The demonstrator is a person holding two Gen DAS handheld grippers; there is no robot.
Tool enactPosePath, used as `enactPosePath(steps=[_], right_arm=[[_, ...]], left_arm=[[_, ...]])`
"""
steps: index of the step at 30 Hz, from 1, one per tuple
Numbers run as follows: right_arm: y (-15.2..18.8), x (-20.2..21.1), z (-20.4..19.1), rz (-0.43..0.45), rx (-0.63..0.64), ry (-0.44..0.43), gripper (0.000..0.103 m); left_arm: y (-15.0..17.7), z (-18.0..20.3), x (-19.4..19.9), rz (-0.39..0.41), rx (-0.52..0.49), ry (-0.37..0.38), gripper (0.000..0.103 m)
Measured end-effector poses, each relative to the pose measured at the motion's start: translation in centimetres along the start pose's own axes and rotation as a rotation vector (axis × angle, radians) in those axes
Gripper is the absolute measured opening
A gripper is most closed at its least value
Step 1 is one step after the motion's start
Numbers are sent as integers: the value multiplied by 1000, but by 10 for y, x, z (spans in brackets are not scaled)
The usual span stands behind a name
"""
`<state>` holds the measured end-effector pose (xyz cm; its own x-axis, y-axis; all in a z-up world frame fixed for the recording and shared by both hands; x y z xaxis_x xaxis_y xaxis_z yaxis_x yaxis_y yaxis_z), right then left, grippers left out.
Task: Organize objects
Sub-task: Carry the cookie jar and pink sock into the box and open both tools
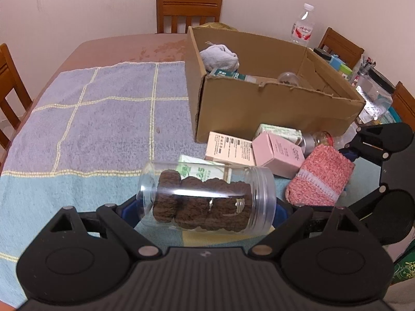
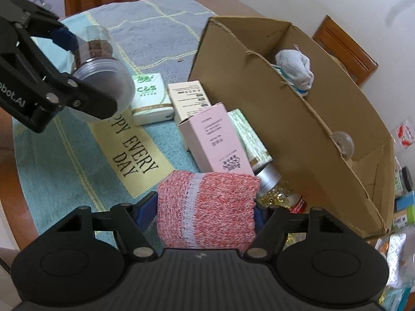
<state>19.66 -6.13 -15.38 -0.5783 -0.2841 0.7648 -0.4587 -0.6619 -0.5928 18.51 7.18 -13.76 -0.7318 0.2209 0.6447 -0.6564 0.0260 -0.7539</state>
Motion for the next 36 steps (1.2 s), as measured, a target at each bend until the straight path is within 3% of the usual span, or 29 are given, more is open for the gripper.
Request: enactPosePath(steps=[5, 12, 20, 26, 29, 31, 36], right_arm=[[-6, 13, 14, -6, -108, -22, 74], [-27, 51, 48, 49, -191, -32, 74], [-53, 86, 111, 187, -214, 49, 74], [-64, 86, 159, 233, -233, 123, 74], [-68, 83, 178, 250, -255, 128, 85], [-68, 84, 184, 275, -261, 151, 103], [-55, 83, 186, 281, -283, 146, 103]], left_arm=[[-17, 1, 5, -18, -12, 24, 92], [-65, 13, 14, -3, -57, 53, 92], [-144, 48, -11, 65, -136, 94, 92], [-188, 74, -50, 72, -203, 104, 92], [-208, 82, -70, 79, -195, 107, 92], [-218, 87, -84, 87, -197, 106, 93], [-226, 93, -104, 85, -194, 48, 99]])
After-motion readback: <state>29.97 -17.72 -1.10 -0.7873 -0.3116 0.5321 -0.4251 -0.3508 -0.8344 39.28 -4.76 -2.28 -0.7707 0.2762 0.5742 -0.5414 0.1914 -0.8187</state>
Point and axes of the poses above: each gripper's, at about its wrist camera, not at the fingertips, and x roughly against the way its jaws point, z to its right, y to its underside, the point moved 5 cm from there along -x, roughly the way its jaws point, and after that the axes turned 11 degrees about z, right-handed, at the moved point
